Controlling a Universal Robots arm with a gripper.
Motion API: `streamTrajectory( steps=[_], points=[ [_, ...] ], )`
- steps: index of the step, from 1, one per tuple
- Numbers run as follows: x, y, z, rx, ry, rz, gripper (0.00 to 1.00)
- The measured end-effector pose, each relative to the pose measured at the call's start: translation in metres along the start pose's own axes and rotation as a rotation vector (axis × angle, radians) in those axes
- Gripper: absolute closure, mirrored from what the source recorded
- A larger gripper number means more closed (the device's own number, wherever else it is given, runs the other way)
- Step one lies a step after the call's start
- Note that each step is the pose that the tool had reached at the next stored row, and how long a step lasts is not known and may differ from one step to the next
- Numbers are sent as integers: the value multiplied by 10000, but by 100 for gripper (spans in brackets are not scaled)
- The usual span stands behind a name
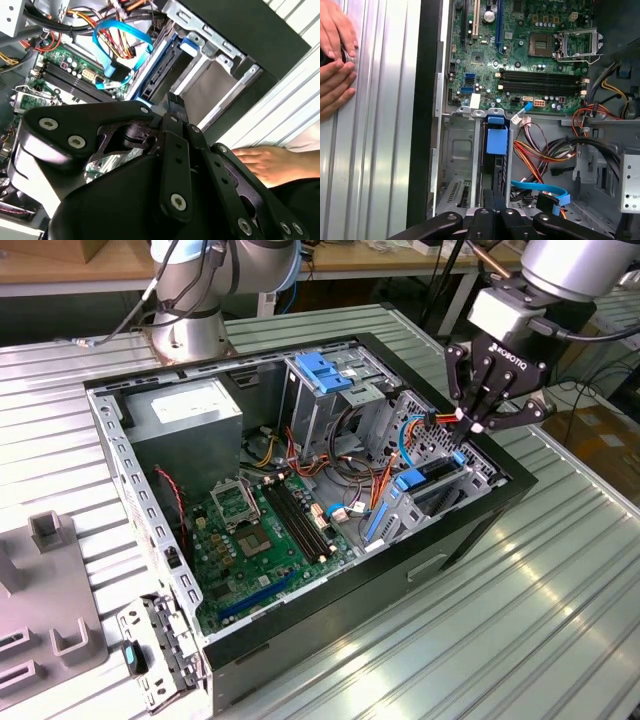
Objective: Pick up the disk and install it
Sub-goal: 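Insert the first disk wire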
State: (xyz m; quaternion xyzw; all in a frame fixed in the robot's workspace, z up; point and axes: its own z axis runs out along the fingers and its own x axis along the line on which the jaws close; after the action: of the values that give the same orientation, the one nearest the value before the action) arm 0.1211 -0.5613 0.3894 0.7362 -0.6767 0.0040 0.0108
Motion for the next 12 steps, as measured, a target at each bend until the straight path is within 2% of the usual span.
streamTrajectory(
  steps=[7,12],
  points=[
    [-27,-144,-2,4,3,-233,89],
    [-61,-201,-4,8,5,-390,89]
  ],
)
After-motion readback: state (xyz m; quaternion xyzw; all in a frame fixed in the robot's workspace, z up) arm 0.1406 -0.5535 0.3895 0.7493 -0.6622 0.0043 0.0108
